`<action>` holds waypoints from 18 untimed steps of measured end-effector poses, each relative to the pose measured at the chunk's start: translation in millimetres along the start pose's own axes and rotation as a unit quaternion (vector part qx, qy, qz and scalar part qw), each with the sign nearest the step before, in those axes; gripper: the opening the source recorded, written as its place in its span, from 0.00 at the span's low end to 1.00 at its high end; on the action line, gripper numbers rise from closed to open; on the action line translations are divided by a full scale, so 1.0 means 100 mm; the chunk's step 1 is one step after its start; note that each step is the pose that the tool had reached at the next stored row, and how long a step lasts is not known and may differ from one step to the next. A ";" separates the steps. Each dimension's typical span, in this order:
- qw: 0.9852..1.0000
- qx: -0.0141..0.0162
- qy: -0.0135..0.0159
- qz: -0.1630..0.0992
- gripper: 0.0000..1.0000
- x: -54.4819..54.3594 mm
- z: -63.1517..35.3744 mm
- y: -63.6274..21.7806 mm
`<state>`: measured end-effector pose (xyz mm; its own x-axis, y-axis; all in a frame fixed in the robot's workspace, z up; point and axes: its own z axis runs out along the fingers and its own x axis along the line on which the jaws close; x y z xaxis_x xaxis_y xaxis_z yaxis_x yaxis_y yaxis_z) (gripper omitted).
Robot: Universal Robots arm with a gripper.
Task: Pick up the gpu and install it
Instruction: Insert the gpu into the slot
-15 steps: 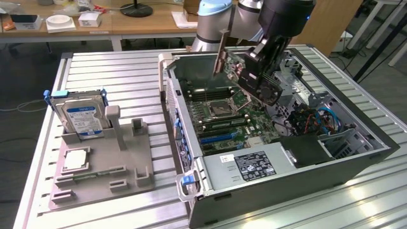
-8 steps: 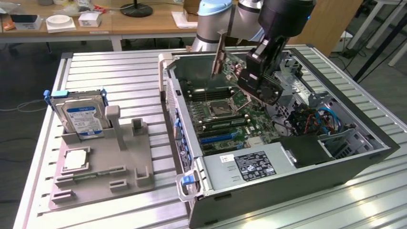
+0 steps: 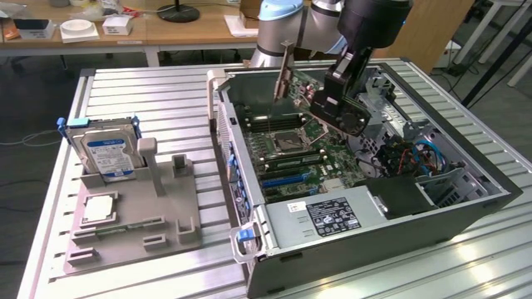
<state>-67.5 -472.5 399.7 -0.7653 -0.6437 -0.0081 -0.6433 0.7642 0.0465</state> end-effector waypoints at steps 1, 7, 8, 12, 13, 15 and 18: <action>1.000 0.000 0.000 -0.005 0.27 0.00 0.000 0.000; 0.999 0.000 0.002 -0.033 0.27 0.00 0.001 0.000; 0.999 0.000 0.002 -0.038 0.27 0.00 0.001 0.000; 0.998 0.000 0.003 -0.058 0.27 0.00 0.002 0.000; 0.998 -0.001 0.003 -0.063 0.27 0.00 0.003 -0.001; 0.997 -0.001 0.003 -0.074 0.27 0.00 0.003 -0.001; 0.996 -0.001 0.004 -0.090 0.27 0.00 0.003 -0.001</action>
<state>-67.3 -472.5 399.3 -0.6381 -0.7699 -0.0082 -0.7694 0.6371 0.0465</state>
